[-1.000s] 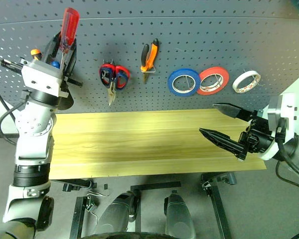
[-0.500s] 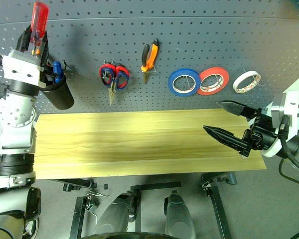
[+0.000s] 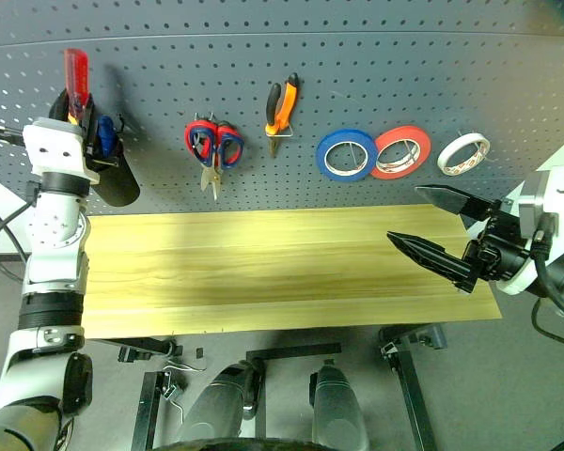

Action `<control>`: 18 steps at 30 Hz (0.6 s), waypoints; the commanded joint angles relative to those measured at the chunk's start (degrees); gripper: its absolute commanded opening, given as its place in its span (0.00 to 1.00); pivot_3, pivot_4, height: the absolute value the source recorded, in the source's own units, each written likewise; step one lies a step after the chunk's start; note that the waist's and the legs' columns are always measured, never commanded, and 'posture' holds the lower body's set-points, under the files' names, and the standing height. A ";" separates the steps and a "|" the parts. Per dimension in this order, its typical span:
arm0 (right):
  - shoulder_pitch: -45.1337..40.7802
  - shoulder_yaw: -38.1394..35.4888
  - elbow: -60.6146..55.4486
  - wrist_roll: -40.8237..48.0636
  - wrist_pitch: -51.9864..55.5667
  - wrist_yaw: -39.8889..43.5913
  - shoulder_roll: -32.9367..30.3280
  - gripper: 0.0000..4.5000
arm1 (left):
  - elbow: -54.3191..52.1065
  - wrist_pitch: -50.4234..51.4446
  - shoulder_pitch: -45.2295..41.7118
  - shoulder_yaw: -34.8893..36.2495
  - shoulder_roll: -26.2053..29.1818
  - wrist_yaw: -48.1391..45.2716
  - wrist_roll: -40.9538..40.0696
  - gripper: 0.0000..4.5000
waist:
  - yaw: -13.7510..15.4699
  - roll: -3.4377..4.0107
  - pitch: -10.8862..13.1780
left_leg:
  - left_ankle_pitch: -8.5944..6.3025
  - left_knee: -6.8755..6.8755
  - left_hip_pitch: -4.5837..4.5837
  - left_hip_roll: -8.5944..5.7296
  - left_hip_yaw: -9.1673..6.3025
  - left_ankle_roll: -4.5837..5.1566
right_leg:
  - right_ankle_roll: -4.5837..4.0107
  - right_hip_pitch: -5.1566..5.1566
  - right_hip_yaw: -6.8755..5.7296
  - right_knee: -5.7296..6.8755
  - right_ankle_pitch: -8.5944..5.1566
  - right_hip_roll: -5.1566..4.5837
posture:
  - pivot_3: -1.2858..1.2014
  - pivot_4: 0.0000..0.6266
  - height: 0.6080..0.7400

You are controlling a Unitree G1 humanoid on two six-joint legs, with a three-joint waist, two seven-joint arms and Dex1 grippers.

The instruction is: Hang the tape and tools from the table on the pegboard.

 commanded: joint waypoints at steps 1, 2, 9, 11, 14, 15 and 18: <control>0.19 -2.51 -1.24 0.13 -0.41 -0.26 -0.91 1.00 | -4.40 0.86 0.56 0.68 -0.06 1.08 -0.43 0.27 | -0.05 0.00 0.00 | 0.00 0.04 0.00 0.00 0.00 0.00 | 0.02 0.01 0.00 0.01 0.01 0.00 | 0.49 0.31 0.81; 0.23 -2.51 -1.07 -0.05 -0.51 -0.22 -0.93 1.00 | -5.27 0.92 0.98 0.83 -0.20 1.27 -0.43 0.35 | -0.09 0.00 0.00 | -0.01 0.08 0.00 0.00 0.00 0.01 | 0.04 0.03 0.00 0.02 0.03 0.00 | 0.49 0.31 0.81; -0.04 -3.60 -0.79 0.90 -0.70 0.17 -1.12 1.00 | -7.72 2.34 1.66 0.60 0.08 2.39 0.97 0.86 | 0.07 0.02 -0.02 | -0.01 0.18 0.00 0.00 0.00 0.02 | 0.08 0.05 0.01 0.05 0.07 0.01 | 0.49 0.31 0.81; 0.12 -4.08 -0.78 1.08 -0.66 0.35 -1.10 1.00 | -7.95 2.63 1.63 0.42 0.02 2.50 1.22 0.99 | 0.09 0.02 -0.03 | -0.01 0.18 0.00 -0.01 0.01 0.02 | 0.08 0.05 0.01 0.05 0.07 0.01 | 0.49 0.30 0.81; 0.98 -5.70 -0.76 1.07 -0.65 0.88 -0.87 1.00 | -9.13 3.25 1.24 -0.38 -0.15 1.80 1.53 0.99 | 0.14 0.01 -0.05 | -0.01 0.18 0.00 -0.01 0.01 0.02 | 0.08 0.06 0.01 0.05 0.07 0.01 | 0.49 0.29 0.81; 1.28 -6.12 -0.84 1.03 -0.67 0.90 -0.76 1.00 | -9.53 3.32 1.00 -0.60 -0.18 1.59 1.55 0.99 | 0.15 0.01 -0.05 | -0.01 0.18 0.00 -0.01 0.01 0.02 | 0.08 0.06 0.01 0.05 0.07 0.01 | 0.49 0.28 0.81; 2.11 -7.17 -1.21 0.94 -1.01 0.76 -0.22 1.00 | -10.17 3.88 -0.74 -0.99 -0.26 1.31 1.21 0.99 | 0.19 0.02 -0.29 | -0.01 0.19 0.00 -0.01 0.01 0.02 | 0.08 0.06 0.01 0.05 0.08 0.01 | 0.49 0.25 0.81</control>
